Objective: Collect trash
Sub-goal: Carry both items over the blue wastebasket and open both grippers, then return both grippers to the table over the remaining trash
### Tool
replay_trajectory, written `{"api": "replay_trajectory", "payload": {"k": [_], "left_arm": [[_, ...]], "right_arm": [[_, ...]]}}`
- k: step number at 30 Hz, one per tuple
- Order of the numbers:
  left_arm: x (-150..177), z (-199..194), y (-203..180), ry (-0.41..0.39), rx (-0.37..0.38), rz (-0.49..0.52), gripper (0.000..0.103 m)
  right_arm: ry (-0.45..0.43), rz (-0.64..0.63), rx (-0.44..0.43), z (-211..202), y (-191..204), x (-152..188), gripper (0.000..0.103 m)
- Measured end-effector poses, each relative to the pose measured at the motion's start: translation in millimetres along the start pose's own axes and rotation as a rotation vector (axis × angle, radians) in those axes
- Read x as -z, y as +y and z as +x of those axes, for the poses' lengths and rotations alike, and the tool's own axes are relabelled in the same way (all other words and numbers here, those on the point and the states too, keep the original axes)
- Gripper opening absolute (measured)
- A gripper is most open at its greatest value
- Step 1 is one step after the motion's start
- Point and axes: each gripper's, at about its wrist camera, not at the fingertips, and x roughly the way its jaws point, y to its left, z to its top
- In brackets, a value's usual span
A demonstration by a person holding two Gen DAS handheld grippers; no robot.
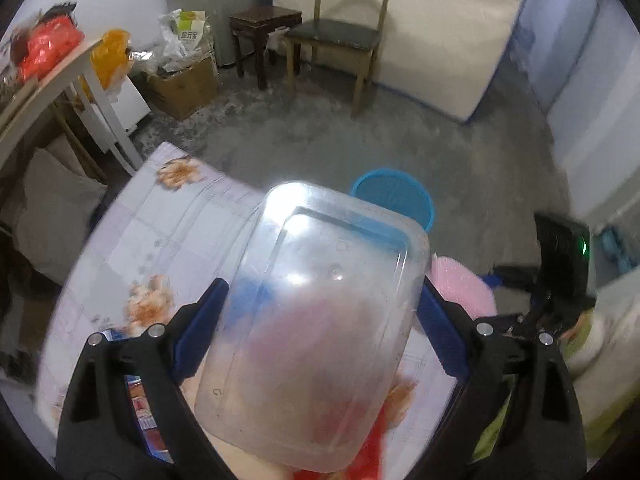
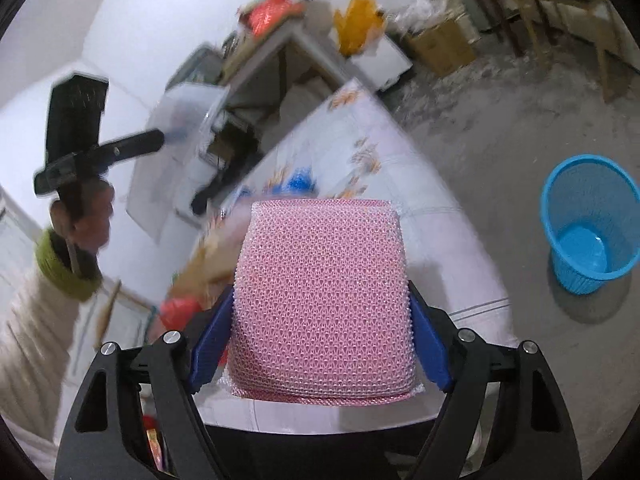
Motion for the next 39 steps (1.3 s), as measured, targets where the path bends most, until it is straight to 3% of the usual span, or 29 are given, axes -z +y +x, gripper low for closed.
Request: {"api": "replay_trajectory", "payload": {"k": [3,6,9,12,16,19,23,26,30,39], "left_arm": [[-34,20,-18,-0.047,0.050,-0.090,0.088],[-77,69,-49,-0.061,0.059,-0.158,0.088],[-101,131,-74,0.003,0.094,-0.224,0.088],[-120,207,-104,0.121,0.105,-0.254,0.088],[-137,293,-126,0.208,0.120,-0.309,0.090],[-148,336,-131,0.182,0.106,-0.366,0.091],[-147,375,-134,0.187,0.083,-0.446,0.091],[-145,377,-132,0.200,0.095,-0.458,0.091],[-140,352,-130,0.162,0.078,-0.400,0.091],[-131,243,-143,0.017,0.032,-0.255,0.091]], "right_arm": [[-0.085,0.103,0.041,-27,-34,-9,0.078],[-0.127,0.297,0.096,-44,-92,-17,0.078],[-0.136,0.488,0.116,-49,-153,-20,0.078],[-0.142,0.608,0.133,-43,-203,-26,0.078],[-0.180,0.705,0.179,-30,-250,-41,0.080],[-0.190,0.752,0.186,-7,-294,-57,0.088],[-0.149,0.774,0.281,15,-341,-60,0.089],[-0.147,0.810,0.305,22,-356,-50,0.089],[-0.176,0.793,0.306,8,-360,-43,0.089],[-0.212,0.629,0.370,-55,-307,-28,0.089]]}}
